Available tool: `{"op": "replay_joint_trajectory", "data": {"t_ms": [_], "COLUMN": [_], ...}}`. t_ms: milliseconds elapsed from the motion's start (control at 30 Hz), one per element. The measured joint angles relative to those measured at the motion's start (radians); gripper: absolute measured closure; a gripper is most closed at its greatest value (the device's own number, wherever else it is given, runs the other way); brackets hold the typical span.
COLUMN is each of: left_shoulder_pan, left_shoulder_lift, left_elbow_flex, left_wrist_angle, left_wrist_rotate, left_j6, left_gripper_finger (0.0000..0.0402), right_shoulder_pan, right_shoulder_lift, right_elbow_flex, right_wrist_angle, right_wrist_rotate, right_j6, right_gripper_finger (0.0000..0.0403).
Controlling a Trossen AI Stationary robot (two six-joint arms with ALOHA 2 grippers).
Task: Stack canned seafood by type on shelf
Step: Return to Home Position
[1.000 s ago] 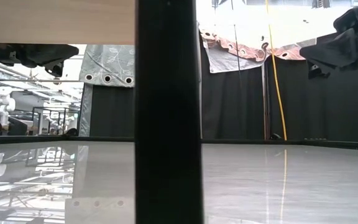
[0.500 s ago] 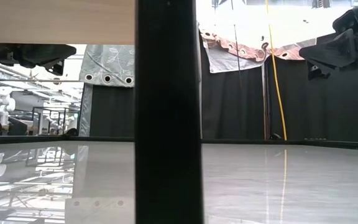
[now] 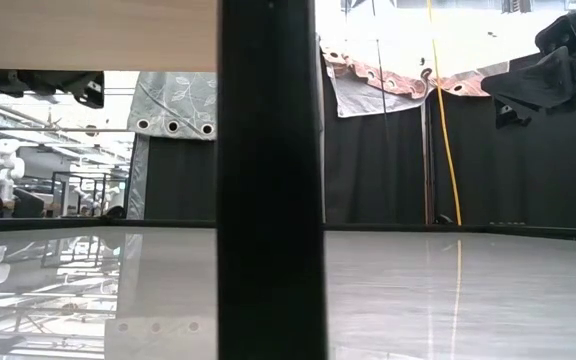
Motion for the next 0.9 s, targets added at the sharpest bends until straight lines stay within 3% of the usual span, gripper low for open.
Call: {"op": "replay_joint_trajectory", "data": {"t_ms": [300,900], "left_shoulder_pan": [0.0,0.0], "left_shoulder_lift": [0.0,0.009], "left_elbow_flex": [0.001,0.001], "left_wrist_angle": [-0.107,-0.105], "left_wrist_rotate": [-0.006,-0.017], "left_j6": [-0.045,-0.051], "left_gripper_finger": [0.0401,0.0386], "right_shoulder_pan": [0.0,0.0], "right_shoulder_lift": [0.0,0.0], "right_elbow_flex": [0.0,0.0], "right_wrist_angle": [0.0,0.0], "right_wrist_rotate": [0.0,0.001], "right_j6": [0.0,0.0], "right_gripper_finger": [0.0403,0.0403]}}
